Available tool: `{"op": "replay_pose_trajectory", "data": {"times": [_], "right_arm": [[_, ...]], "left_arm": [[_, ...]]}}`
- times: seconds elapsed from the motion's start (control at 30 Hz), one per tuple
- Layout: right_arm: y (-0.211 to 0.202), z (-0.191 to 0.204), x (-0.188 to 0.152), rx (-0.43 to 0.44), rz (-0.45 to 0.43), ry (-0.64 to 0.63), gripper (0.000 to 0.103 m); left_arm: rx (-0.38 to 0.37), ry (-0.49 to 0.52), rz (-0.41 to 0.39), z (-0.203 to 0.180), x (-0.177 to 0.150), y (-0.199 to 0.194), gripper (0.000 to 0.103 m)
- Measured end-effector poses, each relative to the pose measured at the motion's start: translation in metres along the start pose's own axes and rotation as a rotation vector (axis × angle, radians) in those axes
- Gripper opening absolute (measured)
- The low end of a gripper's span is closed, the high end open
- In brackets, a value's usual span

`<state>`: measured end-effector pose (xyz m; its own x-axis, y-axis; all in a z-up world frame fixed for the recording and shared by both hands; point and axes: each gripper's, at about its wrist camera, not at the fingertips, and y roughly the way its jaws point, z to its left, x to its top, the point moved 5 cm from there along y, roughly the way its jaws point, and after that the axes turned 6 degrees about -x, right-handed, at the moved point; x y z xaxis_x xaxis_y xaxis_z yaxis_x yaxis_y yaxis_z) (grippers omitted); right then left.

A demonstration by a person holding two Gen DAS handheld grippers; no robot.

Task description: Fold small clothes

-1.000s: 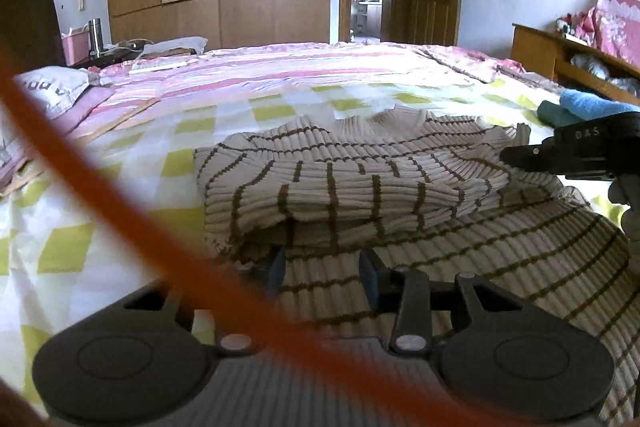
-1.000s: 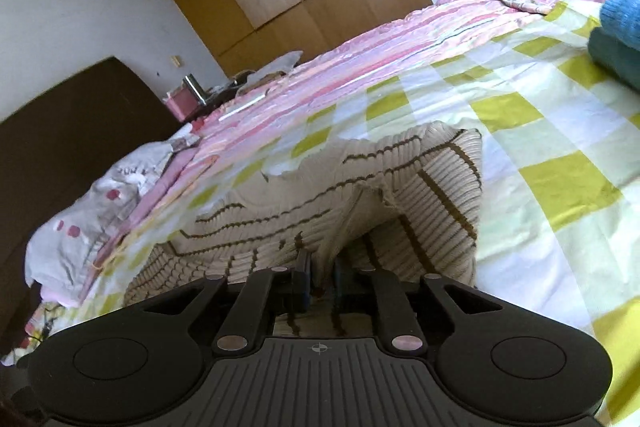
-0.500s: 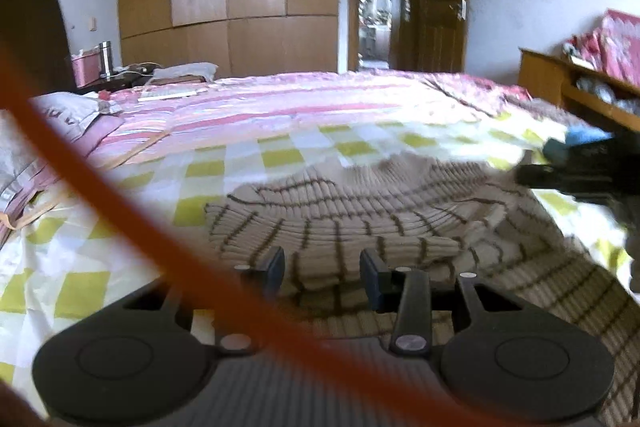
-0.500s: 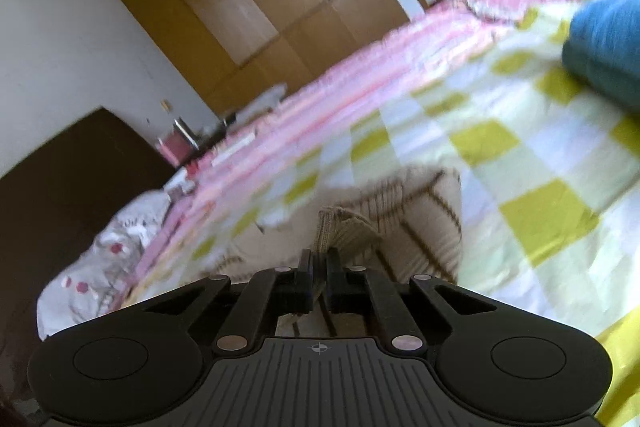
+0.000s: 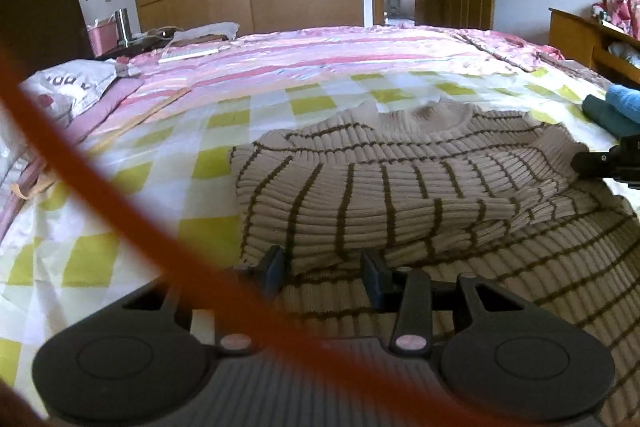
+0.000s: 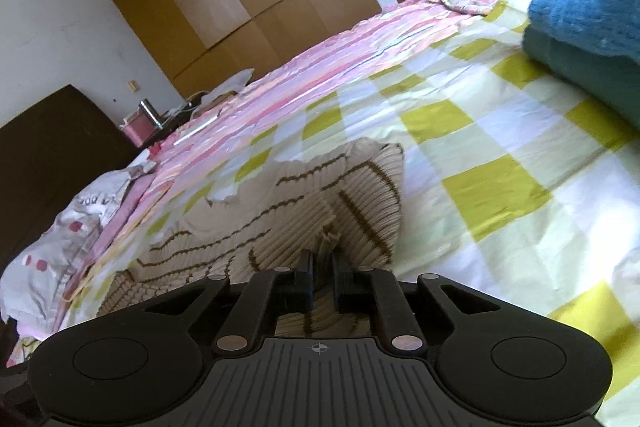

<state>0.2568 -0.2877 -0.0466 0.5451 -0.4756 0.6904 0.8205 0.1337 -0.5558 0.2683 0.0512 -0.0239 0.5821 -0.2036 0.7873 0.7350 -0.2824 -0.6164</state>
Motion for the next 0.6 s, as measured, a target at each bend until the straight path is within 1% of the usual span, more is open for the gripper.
{"op": "replay_pose_trajectory", "data": {"times": [0.17,0.27,0.33,0.47,0.6], "right_arm": [[-0.019,-0.002,0.005,-0.057,-0.048,-0.044,0.012],[-0.029,0.004,0.013,-0.038,-0.086,-0.053,0.012],[-0.029,0.014,0.018,-0.016,-0.099,-0.079,0.012],[-0.01,0.041,0.021,0.024,-0.067,-0.176,0.012],[0.017,0.054,0.015,0.019,-0.015,-0.238,0.012]], "left_arm": [[-0.01,-0.019,-0.059,-0.002,0.012,-0.013,0.047],[-0.007,-0.007,-0.093,-0.007,0.022,-0.014,0.047],[-0.012,-0.006,-0.099,-0.011,0.03,-0.009,0.047],[-0.023,-0.008,-0.106,-0.017,0.041,0.006,0.047],[-0.008,-0.022,-0.082,-0.017,0.041,0.023,0.047]]}}
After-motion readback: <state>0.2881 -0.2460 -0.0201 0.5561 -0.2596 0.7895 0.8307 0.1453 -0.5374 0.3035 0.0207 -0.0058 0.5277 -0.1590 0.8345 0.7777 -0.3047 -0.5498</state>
